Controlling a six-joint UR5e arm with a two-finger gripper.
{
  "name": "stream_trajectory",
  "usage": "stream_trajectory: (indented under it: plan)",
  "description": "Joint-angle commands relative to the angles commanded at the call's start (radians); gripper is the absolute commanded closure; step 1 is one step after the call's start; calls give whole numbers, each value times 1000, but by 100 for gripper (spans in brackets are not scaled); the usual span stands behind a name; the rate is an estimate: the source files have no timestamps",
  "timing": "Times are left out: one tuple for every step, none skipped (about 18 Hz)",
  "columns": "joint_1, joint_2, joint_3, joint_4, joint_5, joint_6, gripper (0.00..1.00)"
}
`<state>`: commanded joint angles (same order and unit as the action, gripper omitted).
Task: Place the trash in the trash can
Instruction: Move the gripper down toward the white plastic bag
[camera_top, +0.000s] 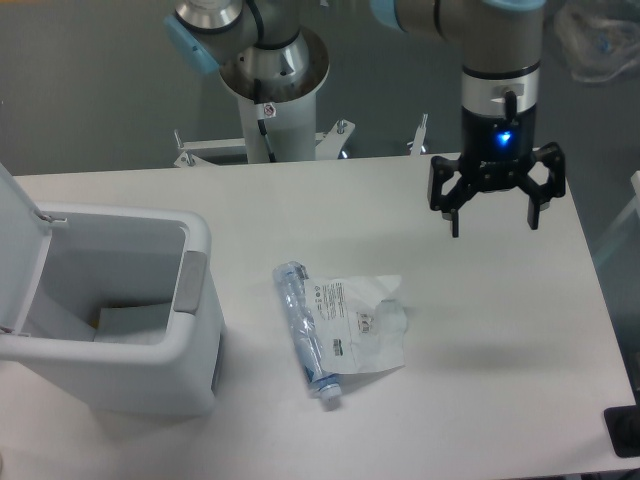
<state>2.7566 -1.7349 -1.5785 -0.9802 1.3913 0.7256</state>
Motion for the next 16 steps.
stream_trajectory:
  plan:
    - [0, 0, -2, 0, 2, 0, 0]
    - [-2, -2, -3, 5, 0, 2, 0]
    - [-2, -6, -5, 5, 0, 2, 0]
    - [-3, -6, -12, 9, 0, 0, 0]
    - [-3, -6, -21, 9, 0, -2, 0]
    - [-5, -8, -26, 9, -2, -2, 0]
    - [-6, -11, -28, 9, -2, -2, 0]
    - [-6, -20, -32, 8, -2, -8, 0]
    - [-6, -23, -44, 9, -3, -9, 0]
    - [-6, -25, -60, 12, -5, -8, 0]
    - [-6, -32, -73, 26, -5, -9, 0]
    - [-8, -34, -87, 38, -3, -9, 0]
    - [-9, -40, -104, 49, 0, -8, 0]
    - [-11, -46, -121, 54, 0, -9, 0]
    - [-11, -49, -133, 52, 0, -9, 0]
    - [-14, -55, -146, 49, 0, -12, 0]
